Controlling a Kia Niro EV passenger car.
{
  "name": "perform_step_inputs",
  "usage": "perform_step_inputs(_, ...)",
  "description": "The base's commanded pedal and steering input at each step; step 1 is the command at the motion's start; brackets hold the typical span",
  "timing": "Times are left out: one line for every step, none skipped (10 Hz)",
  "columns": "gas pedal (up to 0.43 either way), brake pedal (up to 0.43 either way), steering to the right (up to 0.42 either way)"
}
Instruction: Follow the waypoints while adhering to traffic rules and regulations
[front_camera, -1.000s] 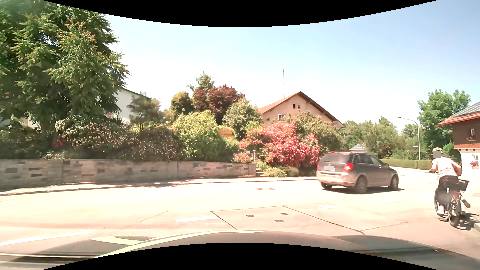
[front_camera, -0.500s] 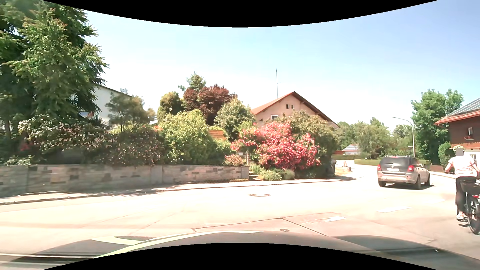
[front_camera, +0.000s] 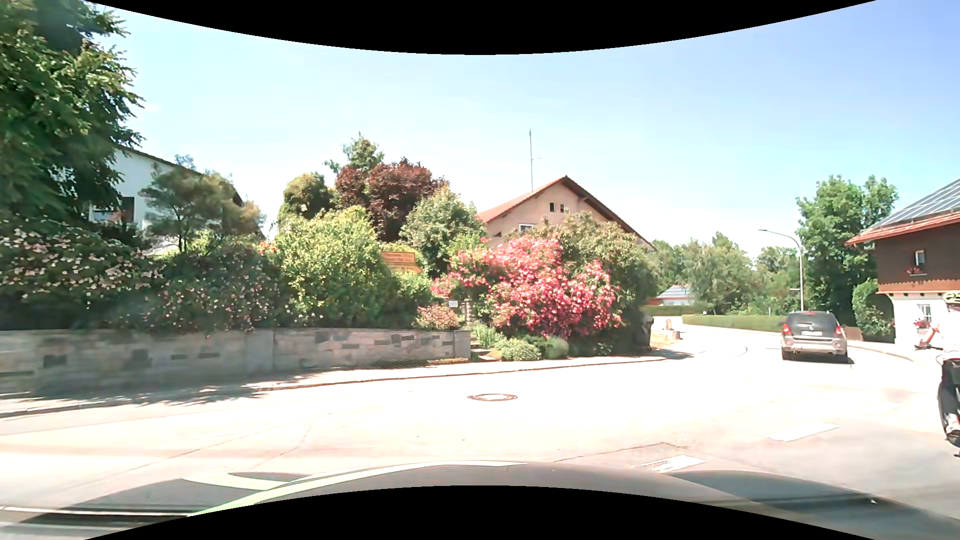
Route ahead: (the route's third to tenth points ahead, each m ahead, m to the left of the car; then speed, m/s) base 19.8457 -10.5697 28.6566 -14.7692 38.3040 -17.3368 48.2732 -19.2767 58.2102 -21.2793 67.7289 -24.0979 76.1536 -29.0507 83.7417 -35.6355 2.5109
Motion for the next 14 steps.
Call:
perform_step_inputs(0.039,0.0,0.291)
perform_step_inputs(0.039,0.0,0.306)
perform_step_inputs(0.047,0.0,0.317)
perform_step_inputs(0.047,0.0,0.324)
perform_step_inputs(0.047,0.0,0.329)
perform_step_inputs(0.047,0.0,0.331)
perform_step_inputs(0.047,0.0,0.338)
perform_step_inputs(0.039,0.0,0.344)
perform_step_inputs(0.028,0.0,0.35)
perform_step_inputs(0.039,0.0,0.354)
perform_step_inputs(0.039,0.0,0.355)
perform_step_inputs(0.047,0.0,0.356)
perform_step_inputs(0.059,0.0,0.356)
perform_step_inputs(0.087,0.0,0.354)
